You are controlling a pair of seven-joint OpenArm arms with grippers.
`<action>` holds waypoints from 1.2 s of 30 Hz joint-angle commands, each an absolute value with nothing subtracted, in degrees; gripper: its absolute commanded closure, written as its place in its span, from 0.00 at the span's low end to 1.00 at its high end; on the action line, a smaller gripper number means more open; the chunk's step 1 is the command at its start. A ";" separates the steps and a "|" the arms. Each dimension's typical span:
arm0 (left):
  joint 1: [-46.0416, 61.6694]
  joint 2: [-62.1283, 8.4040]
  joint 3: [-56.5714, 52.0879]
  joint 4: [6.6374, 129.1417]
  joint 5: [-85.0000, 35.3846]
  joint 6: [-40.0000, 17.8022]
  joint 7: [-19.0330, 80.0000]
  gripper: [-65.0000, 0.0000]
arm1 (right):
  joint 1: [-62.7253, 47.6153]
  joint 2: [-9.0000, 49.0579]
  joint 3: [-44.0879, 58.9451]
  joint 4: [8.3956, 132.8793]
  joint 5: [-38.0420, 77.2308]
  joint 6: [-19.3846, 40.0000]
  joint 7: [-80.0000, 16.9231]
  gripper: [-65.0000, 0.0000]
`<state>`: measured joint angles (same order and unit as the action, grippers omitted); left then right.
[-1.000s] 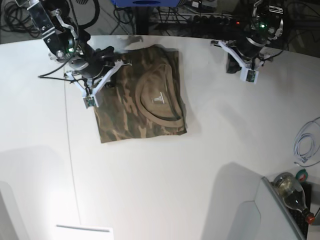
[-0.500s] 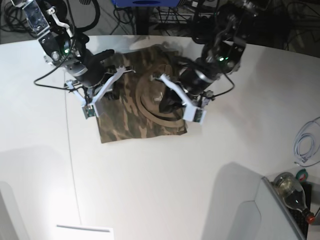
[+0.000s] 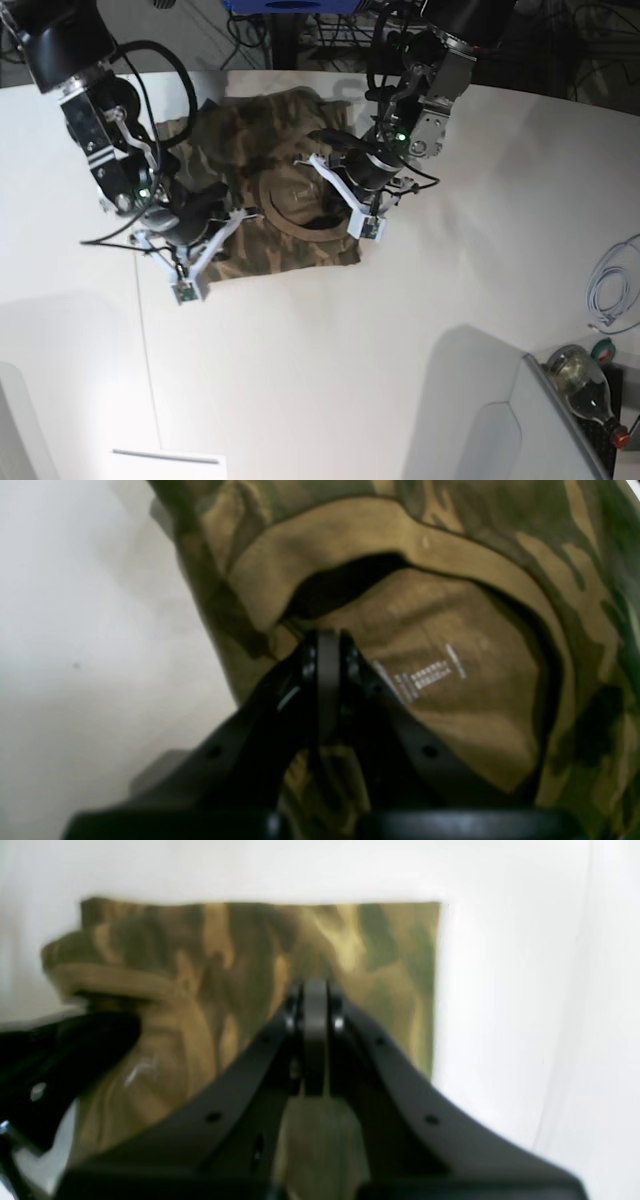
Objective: Layout the t-shirt on the table in an organized manner, then fold the t-shirt properly
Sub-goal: 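Grasp the folded shirt edges with both grippers and straighten them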
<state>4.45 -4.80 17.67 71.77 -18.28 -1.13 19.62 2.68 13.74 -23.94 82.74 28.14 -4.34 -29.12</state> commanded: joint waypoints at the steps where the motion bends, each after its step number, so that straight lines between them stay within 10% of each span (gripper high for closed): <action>1: 4.18 -4.62 17.63 71.78 -17.80 -0.40 20.62 1.00 | 4.70 13.14 -23.43 81.27 27.82 -3.47 -27.91 1.00; 10: 4.18 -4.97 17.54 71.52 -17.80 -0.40 20.62 1.00 | 11.65 11.74 -23.08 58.68 27.74 1.27 -18.77 1.00; 25: 4.18 -4.70 17.54 72.13 -18.15 -0.40 20.88 1.00 | -17.63 13.93 -7.60 102.20 27.74 0.57 -30.29 1.00; 36: 4.18 -4.70 17.54 72.04 -18.15 -0.40 20.97 1.00 | -18.51 13.67 -6.99 87.60 27.74 0.84 -27.21 1.00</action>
<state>4.29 -4.67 17.56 71.66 -18.44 -0.86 19.68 -18.85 13.26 -7.22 86.61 28.03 0.95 -27.92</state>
